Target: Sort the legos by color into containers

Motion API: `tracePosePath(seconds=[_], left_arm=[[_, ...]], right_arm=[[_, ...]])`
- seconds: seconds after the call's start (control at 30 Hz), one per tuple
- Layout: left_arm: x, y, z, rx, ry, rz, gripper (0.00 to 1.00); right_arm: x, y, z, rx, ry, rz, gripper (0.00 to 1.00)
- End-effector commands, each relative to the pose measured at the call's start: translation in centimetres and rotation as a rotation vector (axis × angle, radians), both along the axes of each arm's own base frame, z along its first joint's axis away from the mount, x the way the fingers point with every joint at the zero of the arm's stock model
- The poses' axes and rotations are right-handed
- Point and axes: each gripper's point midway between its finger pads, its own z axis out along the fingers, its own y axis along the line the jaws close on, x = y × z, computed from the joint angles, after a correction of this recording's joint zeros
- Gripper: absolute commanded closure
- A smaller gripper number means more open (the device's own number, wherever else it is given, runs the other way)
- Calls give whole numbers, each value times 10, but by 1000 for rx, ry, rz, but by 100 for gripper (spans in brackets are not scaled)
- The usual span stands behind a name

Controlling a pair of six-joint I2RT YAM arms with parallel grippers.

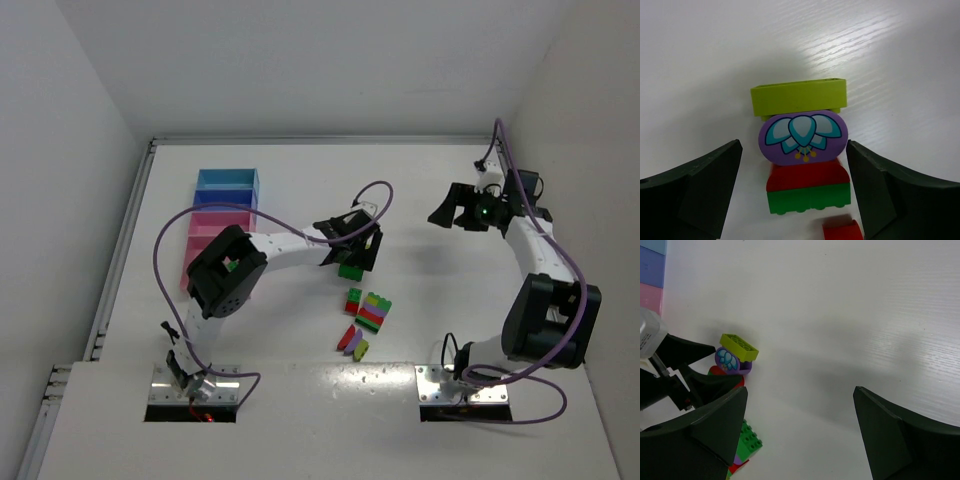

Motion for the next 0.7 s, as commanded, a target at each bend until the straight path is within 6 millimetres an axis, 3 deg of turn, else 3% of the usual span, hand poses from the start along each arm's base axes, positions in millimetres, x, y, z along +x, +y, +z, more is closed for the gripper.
tracePosePath(seconds=[0.0,0.13,0.57,0.67], left_arm=[[18,-4,8,-30,-19,17,9],[20,-7,2,-40,-1,-2,17],[26,-18,-1,-87,6,-9,19],[26,-19,-1,-99,12,6,30]], right_arm=[[6,1,6,26,-36,18,13],[6,-4,1,39,-20,6,13],[5,-1,-6,58,-4,18,13],[5,1,-6,71,-2,19,13]])
